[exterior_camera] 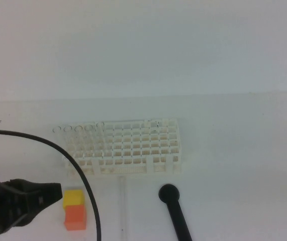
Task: Place the test tubes
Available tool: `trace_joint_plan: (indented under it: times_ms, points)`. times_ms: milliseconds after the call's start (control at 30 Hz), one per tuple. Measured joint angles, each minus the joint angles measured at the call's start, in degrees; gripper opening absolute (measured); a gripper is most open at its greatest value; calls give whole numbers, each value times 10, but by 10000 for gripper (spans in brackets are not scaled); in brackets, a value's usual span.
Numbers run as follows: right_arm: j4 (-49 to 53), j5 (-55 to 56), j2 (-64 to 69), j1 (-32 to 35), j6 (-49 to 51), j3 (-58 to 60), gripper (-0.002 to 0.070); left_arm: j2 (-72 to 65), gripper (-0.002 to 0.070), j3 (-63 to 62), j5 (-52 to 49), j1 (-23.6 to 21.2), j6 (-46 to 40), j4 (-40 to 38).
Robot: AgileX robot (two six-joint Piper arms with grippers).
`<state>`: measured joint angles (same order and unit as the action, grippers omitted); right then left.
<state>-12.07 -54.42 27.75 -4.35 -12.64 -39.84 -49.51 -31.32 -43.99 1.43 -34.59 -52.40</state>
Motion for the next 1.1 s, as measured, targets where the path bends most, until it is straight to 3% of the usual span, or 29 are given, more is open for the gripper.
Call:
trace_joint_plan:
  times_ms: [133,300,400,567,700,933,1033,1100]
  points:
    - [0,-10,0,0,-3,0,-1,-18,-1,-6,46,42,0,3]
    - [0,-10,0,0,-4,0,-1,-48,-1,-29,81,152,30,29]
    - [0,-10,0,0,-4,0,-1,-65,-1,-30,159,235,165,155]
    - [0,-17,0,0,-4,0,-1,-114,0,-34,190,340,452,410]
    - [0,-19,0,0,-4,0,-1,-162,0,-43,213,403,596,530]
    - [0,-20,0,0,-4,0,-1,-253,14,-75,218,458,658,557]
    - [1,-21,0,0,-4,0,-1,-293,105,-92,205,464,667,558]
    - [1,-22,0,0,-4,0,-1,-315,209,-102,195,464,678,559]
